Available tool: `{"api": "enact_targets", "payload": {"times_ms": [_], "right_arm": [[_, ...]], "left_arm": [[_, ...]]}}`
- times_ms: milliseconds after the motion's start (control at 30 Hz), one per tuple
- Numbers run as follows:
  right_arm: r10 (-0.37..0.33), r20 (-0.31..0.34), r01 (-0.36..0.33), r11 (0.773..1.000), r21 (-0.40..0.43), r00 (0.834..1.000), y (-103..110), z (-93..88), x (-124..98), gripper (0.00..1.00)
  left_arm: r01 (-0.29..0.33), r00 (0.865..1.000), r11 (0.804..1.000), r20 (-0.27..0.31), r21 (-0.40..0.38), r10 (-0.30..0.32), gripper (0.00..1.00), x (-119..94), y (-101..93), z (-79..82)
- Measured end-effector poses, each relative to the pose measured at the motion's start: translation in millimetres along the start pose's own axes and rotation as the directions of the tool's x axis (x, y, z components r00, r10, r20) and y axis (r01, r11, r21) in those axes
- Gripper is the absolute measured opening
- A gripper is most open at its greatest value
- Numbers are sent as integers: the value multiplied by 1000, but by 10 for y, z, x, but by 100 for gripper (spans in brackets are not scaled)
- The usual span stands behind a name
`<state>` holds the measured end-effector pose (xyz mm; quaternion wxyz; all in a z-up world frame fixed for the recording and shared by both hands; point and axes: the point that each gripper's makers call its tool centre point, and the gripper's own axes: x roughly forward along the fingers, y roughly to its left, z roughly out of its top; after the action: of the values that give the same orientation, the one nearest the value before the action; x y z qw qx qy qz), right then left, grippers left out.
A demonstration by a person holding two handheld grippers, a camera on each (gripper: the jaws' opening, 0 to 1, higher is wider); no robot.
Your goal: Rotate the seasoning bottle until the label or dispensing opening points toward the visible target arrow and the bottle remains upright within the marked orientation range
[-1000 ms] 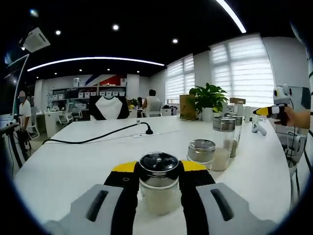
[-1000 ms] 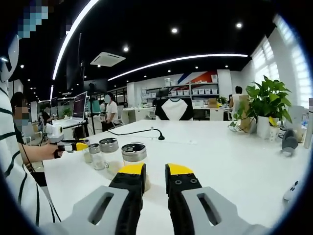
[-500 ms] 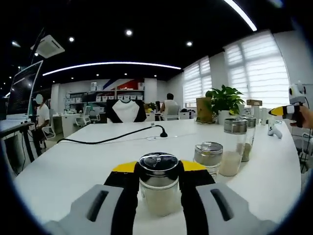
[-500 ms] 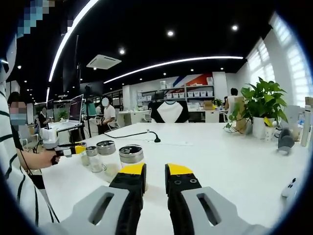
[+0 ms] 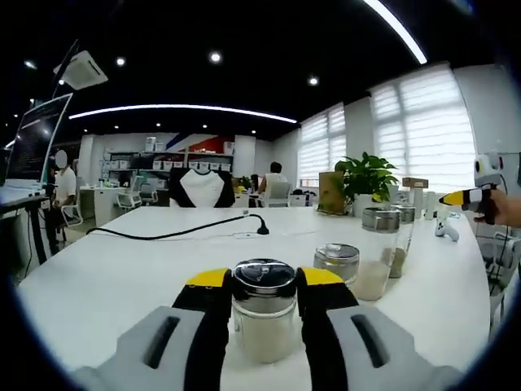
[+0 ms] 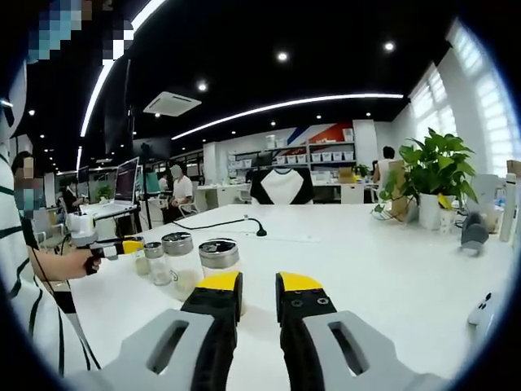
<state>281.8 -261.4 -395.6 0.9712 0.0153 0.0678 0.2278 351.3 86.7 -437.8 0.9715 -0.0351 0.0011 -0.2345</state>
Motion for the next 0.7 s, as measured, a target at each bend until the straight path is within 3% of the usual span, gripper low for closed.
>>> {"api": "enact_targets", "payload": {"times_ms": [100, 200, 267, 367, 500, 567, 633, 700], "right_arm": [[9, -7, -9, 1000, 2, 1000, 23, -17, 23, 16], [31, -19, -31, 1000, 0, 999, 87, -31, 53, 16], [49, -25, -50, 999, -10, 998, 135, -29, 63, 16], [65, -26, -65, 998, -12, 998, 175, -13, 59, 17], [71, -35, -72, 997, -15, 997, 189, -21, 53, 17], [72, -41, -72, 997, -16, 997, 192, -28, 55, 18], [69, -49, -70, 997, -19, 996, 193, -30, 61, 18], [68, -53, -69, 997, -23, 996, 197, -23, 71, 18]], "left_arm": [[29, 1000, 999, 0, 32, -29, 41, 10, 13, 111], [112, 994, 988, -23, 107, -110, 43, 20, -10, 182], [205, 978, 974, -50, 97, -201, 43, 20, -74, 189], [275, 959, 956, -107, 105, -264, 45, 21, -53, 113], [310, 946, 941, -140, 137, -291, 46, 44, 45, 3], [362, 927, 927, -140, 96, -347, 44, 43, -20, -14], [380, 920, 919, -146, 106, -364, 45, 57, -21, -42], [419, 902, 904, -153, 85, -404, 45, 63, -69, -84]]}}
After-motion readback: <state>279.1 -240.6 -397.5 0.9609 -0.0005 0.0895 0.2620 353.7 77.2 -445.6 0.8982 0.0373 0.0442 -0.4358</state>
